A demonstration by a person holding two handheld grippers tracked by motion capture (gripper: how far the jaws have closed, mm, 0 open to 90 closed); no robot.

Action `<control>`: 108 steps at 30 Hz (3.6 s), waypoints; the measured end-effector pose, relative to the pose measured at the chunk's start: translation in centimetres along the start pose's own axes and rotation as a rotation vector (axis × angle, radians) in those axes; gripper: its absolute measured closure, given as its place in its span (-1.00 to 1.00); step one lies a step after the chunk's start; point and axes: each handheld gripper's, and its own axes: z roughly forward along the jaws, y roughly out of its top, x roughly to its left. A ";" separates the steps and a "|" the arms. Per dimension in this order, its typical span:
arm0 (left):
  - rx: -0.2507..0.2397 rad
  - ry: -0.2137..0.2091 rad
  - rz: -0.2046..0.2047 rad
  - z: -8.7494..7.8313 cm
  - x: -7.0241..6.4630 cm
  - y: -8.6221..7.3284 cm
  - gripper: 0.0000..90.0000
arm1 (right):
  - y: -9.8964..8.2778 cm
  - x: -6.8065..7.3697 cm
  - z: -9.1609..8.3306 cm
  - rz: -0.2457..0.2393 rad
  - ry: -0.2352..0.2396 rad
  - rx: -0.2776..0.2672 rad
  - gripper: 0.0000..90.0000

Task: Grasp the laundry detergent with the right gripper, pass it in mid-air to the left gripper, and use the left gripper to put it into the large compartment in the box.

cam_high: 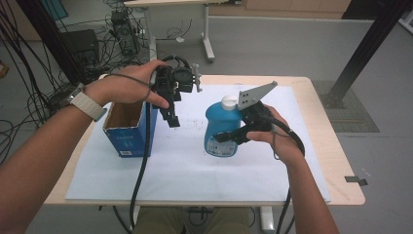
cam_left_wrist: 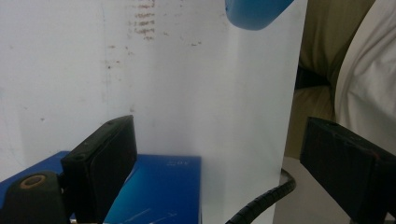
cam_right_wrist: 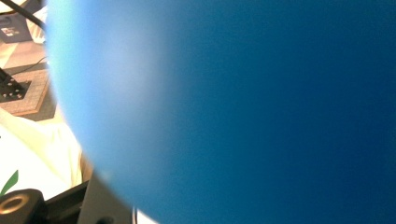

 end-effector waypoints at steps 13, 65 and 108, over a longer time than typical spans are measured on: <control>0.002 -0.027 0.013 -0.7 -0.5 0.5 -0.75 | 1.0 -0.4 1.8 -0.028 0.035 0.034 -0.02; 0.002 -0.018 0.047 -2.2 -0.8 2.5 -0.80 | 3.5 -0.8 7.5 -0.057 0.083 0.081 -0.01; 0.000 -0.022 0.060 -1.6 -0.6 3.6 -0.80 | 3.7 -0.6 7.6 -0.041 0.087 0.085 -0.01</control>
